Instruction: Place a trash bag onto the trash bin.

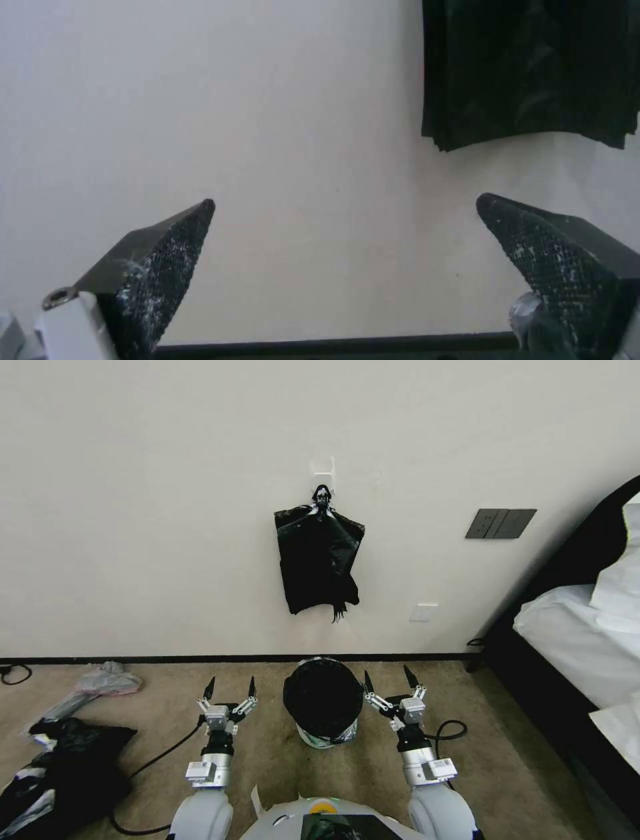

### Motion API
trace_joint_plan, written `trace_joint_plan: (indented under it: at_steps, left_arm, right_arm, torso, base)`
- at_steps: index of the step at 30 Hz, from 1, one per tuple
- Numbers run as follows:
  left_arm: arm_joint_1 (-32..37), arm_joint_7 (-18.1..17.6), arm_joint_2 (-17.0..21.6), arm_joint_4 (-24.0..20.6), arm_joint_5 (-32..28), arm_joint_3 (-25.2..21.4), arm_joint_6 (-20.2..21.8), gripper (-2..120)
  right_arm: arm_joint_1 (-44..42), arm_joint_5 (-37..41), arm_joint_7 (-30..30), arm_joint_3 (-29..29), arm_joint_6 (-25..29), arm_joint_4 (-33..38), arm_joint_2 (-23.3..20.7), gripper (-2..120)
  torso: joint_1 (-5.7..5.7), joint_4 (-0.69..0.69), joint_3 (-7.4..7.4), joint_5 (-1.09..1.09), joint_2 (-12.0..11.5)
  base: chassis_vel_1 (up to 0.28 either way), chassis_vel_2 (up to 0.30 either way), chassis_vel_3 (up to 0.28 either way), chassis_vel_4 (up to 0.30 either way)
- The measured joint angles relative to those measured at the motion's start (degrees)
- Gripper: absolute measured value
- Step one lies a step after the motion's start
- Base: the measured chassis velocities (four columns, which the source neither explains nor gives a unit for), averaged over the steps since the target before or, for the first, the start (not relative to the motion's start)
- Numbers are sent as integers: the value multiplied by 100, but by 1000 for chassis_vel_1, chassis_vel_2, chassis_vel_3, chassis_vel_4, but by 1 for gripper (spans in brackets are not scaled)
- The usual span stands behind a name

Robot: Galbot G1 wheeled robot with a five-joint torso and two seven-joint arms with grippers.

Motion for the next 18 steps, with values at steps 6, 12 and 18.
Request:
trace_joint_plan:
  at_steps: [6, 12, 18]
  left_arm:
    - [12, -34, -28, -45, 134, 34, -24, 100]
    - [8, -46, -26, -51, 140, 45, -23, 100]
    - [3, -50, -23, -51, 137, 47, -14, 100]
  right_arm:
    - [13, -35, 19, -8, -43, -37, -8, 100]
    - [20, -55, 33, -6, -62, -44, -15, 100]
    - [25, -53, 40, -6, -73, -46, -19, 100]
  torso:
    - [0, 0, 0, 0, 0]
    - [0, 0, 0, 0, 0]
    - [0, 0, 0, 0, 0]
  base:
    - [0, 0, 0, 0]
    - [0, 0, 0, 0]
    - [0, 0, 0, 0]
